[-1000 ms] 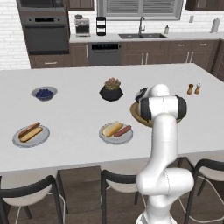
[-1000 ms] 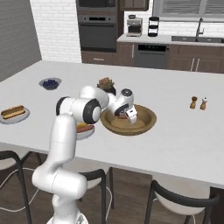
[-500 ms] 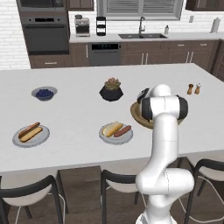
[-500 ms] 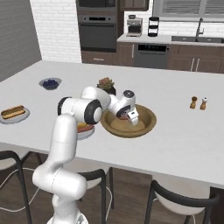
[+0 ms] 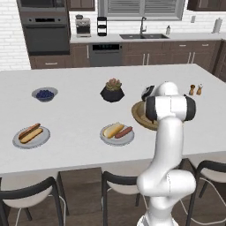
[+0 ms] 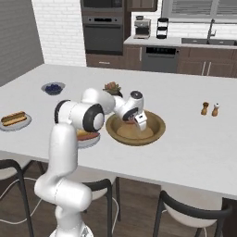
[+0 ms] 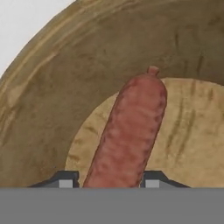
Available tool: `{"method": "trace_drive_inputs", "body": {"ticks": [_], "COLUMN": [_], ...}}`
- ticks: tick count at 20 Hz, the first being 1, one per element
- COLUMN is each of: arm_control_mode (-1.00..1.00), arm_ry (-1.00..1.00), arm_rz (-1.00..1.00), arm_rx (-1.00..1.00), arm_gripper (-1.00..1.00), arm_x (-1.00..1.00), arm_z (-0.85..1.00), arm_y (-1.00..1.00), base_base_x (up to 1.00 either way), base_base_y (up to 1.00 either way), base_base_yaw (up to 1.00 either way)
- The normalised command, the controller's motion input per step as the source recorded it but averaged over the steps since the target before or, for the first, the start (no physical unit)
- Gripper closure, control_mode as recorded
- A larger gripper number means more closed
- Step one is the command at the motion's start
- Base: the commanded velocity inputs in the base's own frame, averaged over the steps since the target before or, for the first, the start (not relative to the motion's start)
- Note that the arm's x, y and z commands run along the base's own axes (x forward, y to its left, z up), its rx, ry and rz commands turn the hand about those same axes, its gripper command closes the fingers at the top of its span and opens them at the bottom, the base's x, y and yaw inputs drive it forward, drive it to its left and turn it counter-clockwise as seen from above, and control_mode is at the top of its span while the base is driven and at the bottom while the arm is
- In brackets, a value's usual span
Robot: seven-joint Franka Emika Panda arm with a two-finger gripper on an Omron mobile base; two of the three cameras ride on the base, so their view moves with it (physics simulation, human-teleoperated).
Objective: Place one bun and one sausage from the bowl on each plate.
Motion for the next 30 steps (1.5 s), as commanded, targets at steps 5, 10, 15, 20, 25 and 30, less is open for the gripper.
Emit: {"method": "trace_drive_inputs", "body": {"ticks": [5, 10, 15, 20, 25, 30], "arm_control_mode": [-1.0, -1.0, -1.0, -1.0, -1.0, 1.0], "arm_ry": [0.1, 0.17, 0.17, 0.09, 0.19, 0.06], "arm_rz": [0.0, 0.03, 0.13, 0.13, 0.12, 0.03], "arm_rx": [0.0, -0.02, -0.06, -0.02, -0.02, -0.02], "arm_gripper": [1.0, 1.0, 1.0, 1.0, 1.0, 1.0], "arm_x": [-0.81, -1.0, -1.0, -1.0, -1.0, -0.37], "arm_z": [0.97, 0.76, 0.77, 0.82, 0.46, 0.02], "arm_y": [0.38, 0.92, 1.0, 0.6, 0.43, 0.13], "base_base_x": [0.0, 0.0, 0.0, 0.0, 0.0, -0.58], "base_base_y": [0.0, 0.0, 0.0, 0.0, 0.0, 0.44], "base_base_yaw": [0.0, 0.0, 0.0, 0.0, 0.0, 0.0]}}
